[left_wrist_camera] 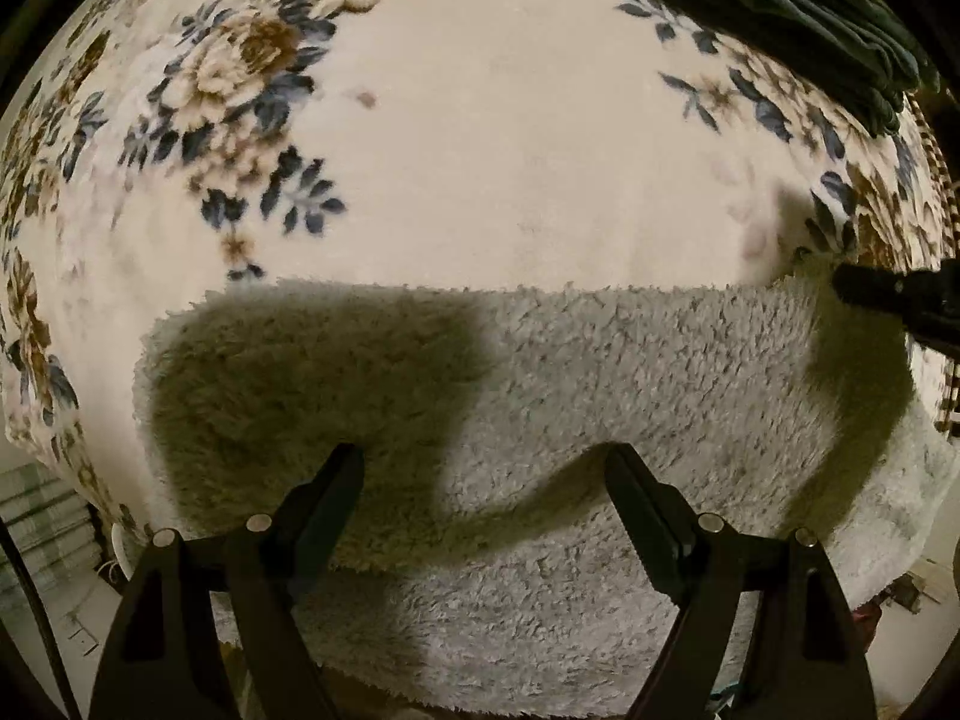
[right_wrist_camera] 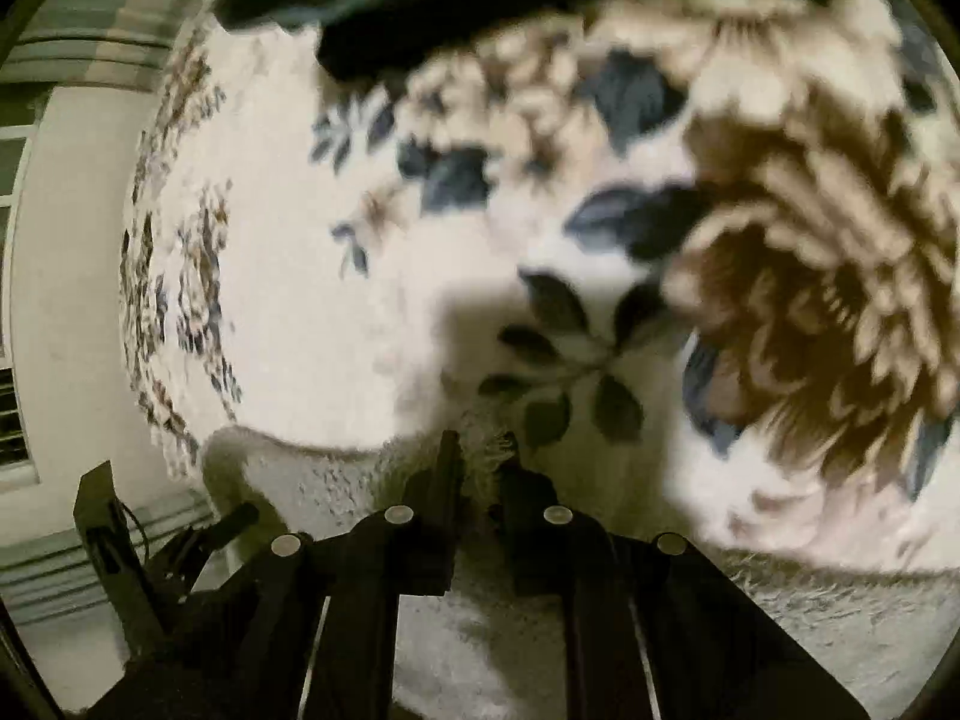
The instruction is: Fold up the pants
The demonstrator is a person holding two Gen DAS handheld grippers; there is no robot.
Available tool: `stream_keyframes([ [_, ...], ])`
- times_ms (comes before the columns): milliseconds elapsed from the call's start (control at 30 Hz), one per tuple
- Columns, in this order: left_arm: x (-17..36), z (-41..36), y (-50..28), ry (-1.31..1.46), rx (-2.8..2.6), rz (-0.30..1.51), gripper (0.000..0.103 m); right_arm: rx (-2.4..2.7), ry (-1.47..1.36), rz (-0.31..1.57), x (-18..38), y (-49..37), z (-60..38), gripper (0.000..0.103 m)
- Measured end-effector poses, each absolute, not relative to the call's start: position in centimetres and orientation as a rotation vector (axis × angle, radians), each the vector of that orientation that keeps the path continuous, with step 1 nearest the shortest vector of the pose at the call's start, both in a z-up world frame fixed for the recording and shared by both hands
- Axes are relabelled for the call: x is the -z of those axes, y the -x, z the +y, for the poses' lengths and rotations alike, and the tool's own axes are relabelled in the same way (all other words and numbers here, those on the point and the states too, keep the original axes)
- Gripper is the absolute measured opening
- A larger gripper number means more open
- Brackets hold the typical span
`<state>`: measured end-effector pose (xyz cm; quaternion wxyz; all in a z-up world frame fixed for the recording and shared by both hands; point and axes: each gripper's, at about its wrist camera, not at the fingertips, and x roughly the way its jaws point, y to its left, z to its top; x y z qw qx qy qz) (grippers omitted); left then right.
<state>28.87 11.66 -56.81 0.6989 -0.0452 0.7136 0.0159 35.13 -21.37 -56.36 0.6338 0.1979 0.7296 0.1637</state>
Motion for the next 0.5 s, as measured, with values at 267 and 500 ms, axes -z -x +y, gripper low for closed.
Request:
stream_keyframes([
  [267, 55.4, 9.9, -28.9, 0.081, -0.014, 1.547, 0.082, -0.205, -0.438, 1.55, 51.2, -30.5, -23.6, 0.064],
  [500, 52.8, 4.6, -28.1, -0.025, 0.034, 1.469, 0.097, 0.05, -0.487, 1.493, 51.9, -21.4, -28.2, 0.096],
])
